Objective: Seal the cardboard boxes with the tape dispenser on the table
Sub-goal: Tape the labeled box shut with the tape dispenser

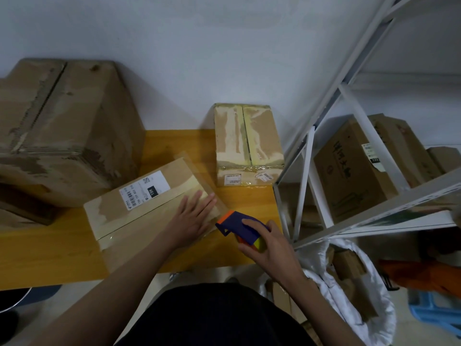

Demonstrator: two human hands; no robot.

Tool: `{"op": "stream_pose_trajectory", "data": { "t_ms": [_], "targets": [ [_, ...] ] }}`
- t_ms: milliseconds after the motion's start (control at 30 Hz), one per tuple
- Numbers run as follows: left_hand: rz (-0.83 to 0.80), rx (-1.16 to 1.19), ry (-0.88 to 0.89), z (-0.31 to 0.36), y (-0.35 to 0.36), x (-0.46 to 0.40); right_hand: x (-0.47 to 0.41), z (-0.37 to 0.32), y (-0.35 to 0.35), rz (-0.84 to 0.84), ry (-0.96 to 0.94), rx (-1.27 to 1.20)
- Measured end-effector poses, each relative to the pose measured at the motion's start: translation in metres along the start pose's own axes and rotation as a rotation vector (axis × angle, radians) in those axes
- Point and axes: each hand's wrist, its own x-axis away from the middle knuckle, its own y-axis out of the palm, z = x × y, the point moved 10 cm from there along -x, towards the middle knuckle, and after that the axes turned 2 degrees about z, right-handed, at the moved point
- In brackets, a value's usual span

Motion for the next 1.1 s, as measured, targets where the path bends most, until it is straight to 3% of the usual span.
{"op": "stream_pose_trajectory", "data": {
  "t_ms": [433, 633, 800, 967, 1100],
  "targets": [
    [-0.007, 0.013, 0.026, 0.000, 0.002, 0.001, -0.042, -0.053, 0.004, 0.080, -0.039, 0.032],
    [0.006, 0.073, 0.048, 0.002, -0.002, -0.001, -0.036, 0.003, 0.044, -0.152, 0.157, 0.250],
    [-0.010, 0.062, 0.009, 0.000, 0.002, -0.003, -0.032, 0.035, 0.022, 0.015, 0.254, 0.101],
    [0.135, 0.034, -0.166, 0.007, -0.025, -0.013, -0.038, 0.031, 0.004, 0.133, 0.258, -0.014],
    [0.053, -0.080, -0.274, 0.015, -0.028, -0.026, -0.026, 0.040, 0.002, 0.185, 0.266, -0.061]
  ]
}}
